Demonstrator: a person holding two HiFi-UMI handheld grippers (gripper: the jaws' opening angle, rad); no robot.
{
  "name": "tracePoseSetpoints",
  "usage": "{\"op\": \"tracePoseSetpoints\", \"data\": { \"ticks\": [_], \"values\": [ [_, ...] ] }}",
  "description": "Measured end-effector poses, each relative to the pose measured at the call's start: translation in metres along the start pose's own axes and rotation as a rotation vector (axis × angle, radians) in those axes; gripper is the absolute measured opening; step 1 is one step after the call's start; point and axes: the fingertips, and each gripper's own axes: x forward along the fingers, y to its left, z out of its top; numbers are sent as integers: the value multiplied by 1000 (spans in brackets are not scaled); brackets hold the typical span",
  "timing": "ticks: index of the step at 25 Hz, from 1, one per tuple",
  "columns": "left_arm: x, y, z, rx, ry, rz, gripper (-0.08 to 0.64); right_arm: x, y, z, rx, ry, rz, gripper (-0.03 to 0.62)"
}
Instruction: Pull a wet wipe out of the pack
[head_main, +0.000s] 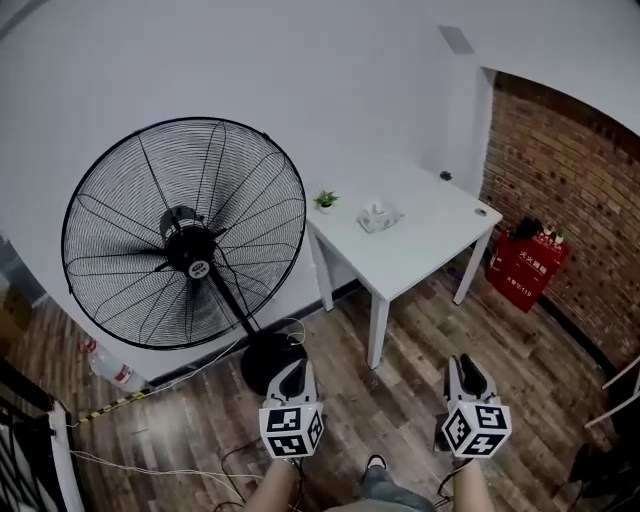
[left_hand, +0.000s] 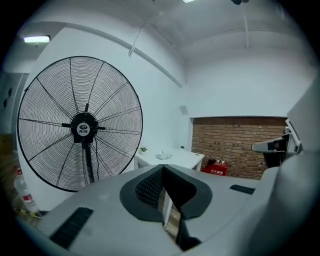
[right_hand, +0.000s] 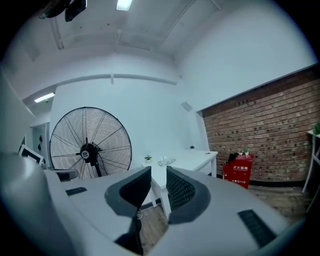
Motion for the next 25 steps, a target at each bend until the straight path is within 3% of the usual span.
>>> {"op": "tracePoseSetpoints", "data": {
  "ticks": [13, 25],
  "values": [
    [109, -12, 24, -33, 11, 88, 0, 123, -52, 39, -6, 19, 92, 97],
    [196, -11, 38, -14, 11, 59, 0, 196, -80, 41, 6, 37, 70, 100]
  ]
}}
